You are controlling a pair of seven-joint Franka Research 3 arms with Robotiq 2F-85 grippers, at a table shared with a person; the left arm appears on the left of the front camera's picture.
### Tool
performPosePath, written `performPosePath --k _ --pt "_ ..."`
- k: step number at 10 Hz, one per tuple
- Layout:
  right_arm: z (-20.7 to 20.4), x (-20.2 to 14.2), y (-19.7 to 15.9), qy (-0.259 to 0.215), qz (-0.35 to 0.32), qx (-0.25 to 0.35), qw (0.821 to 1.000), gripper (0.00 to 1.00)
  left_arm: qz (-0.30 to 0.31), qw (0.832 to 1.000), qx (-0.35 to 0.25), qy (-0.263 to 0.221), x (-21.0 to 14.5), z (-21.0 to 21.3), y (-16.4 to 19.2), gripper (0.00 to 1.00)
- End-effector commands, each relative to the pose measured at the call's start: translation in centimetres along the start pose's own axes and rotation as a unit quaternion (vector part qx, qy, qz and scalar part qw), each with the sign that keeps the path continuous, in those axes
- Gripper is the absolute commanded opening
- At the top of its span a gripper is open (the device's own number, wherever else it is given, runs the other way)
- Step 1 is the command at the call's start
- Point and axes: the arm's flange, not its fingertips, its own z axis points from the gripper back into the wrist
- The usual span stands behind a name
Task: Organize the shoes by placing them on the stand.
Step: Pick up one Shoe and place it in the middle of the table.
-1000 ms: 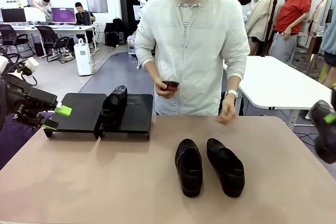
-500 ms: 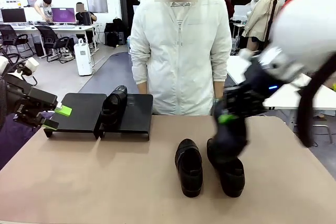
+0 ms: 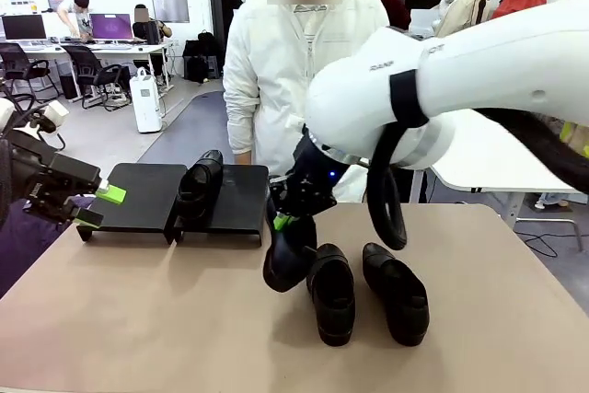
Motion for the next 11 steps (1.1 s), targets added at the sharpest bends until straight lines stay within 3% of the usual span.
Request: performPosePath --k 1,5,6,8,11 --pt "1.1 -1.1 -0.5 -0.008 -0.005 -0.005 1.000 0.00 0.004 1.000 -0.007 -0.006 0.0 0.1 -0.1 1.00" --pt "0.0 -0.3 -0.5 0.002 -0.002 -0.004 1.000 0.00 0.004 1.000 -0.007 -0.006 0.0 0.1 -0.1 1.00" --pt "-0.8 -1.4 2.4 0.019 -0.002 -0.058 0.998 0.00 0.004 1.000 -0.007 -0.006 0.0 0.1 -0.1 1.00" --pt "-3.6 -1.8 6.4 0.072 0.018 -0.087 0.993 0.00 0.004 1.000 -0.007 -0.006 0.0 0.1 -0.1 1.00" --pt "-7.1 -1.1 7.6 0.097 -0.043 -0.121 0.987 0.00 0.004 1.000 -0.007 -0.006 0.0 0.1 -0.1 1.00"
